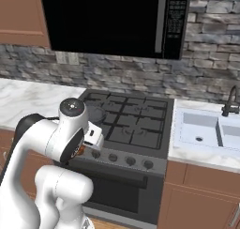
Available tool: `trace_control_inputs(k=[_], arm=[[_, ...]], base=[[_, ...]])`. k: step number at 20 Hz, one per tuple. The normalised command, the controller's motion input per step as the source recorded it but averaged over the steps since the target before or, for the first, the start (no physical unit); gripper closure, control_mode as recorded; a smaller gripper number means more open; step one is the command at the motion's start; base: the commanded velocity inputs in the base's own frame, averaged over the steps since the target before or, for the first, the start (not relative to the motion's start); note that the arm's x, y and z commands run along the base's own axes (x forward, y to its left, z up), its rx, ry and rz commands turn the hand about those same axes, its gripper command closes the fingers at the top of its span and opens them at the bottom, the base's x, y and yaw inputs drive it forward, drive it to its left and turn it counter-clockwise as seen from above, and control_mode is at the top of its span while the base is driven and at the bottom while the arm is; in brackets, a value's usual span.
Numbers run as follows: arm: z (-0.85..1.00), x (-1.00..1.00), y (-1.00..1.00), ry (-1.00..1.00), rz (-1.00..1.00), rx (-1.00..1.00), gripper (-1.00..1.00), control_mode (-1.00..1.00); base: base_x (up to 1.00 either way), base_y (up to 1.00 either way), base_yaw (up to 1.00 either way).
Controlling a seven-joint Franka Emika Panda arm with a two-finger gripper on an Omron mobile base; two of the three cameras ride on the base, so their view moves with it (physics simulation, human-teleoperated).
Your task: Pick the croissant and place it on the pan. Then turn on the stove to warm the croissant.
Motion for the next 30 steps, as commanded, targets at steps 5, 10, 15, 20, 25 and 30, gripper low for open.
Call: trace_control_inputs(k=[5, 10, 15, 20, 25, 30], arm=[[0.0, 0.0, 0.0, 0.0, 0.0, 0.0, 1.0, 1.0], [0.0, 0.0, 0.0, 0.0, 0.0, 0.0, 1.0, 1.0], [0.0, 0.0, 0.0, 0.0, 0.0, 0.0, 1.0, 1.0], [0.0, 0.0, 0.0, 0.0, 0.0, 0.0, 1.0, 1.0], [0.0, 0.0, 0.0, 0.0, 0.0, 0.0, 1.0, 1.0], [0.0, 0.0, 0.0, 0.0, 0.0, 0.0, 1.0, 1.0]], base=[[0.0, 0.22, 0.01], [0.12, 0.09, 0.0], [0.37, 0.0, 0.0], [0.49, 0.0, 0.0], [0.48, 0.0, 0.0], [0.06, -0.05, 0.0]])
